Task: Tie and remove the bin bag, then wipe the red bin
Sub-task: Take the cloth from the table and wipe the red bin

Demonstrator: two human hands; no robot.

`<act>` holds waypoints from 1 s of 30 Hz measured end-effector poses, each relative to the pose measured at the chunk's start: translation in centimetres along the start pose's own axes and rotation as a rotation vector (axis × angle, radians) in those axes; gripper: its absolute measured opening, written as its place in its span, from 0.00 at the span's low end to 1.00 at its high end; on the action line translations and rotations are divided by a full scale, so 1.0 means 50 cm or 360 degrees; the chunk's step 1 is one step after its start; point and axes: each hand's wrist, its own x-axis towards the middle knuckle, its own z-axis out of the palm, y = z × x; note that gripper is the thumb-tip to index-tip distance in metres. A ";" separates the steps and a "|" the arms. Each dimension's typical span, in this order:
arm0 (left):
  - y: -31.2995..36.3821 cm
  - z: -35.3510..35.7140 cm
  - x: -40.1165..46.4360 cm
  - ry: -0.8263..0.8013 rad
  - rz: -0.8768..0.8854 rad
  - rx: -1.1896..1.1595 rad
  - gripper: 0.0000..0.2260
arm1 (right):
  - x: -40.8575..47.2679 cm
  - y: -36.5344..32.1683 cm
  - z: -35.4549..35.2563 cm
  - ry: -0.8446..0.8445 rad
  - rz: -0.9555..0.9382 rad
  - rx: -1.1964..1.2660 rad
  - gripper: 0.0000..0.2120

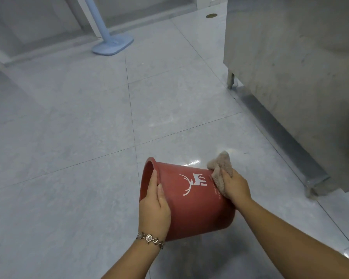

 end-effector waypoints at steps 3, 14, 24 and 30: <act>-0.006 -0.002 -0.003 -0.0034 0.0015 0.0029 0.20 | 0.000 -0.040 0.011 -0.0063 -0.0143 -0.0351 0.24; -0.013 -0.041 -0.014 -0.0449 0.0076 -0.0273 0.18 | -0.150 -0.046 0.024 0.0132 -0.1158 -0.0304 0.28; 0.015 -0.052 0.079 -0.0616 -0.0822 -0.0660 0.17 | -0.220 0.088 0.049 0.0191 -0.1594 -0.0490 0.27; 0.002 -0.019 0.037 -0.0213 -0.0249 0.0009 0.20 | -0.219 0.016 0.045 0.0256 -0.1196 -0.0385 0.20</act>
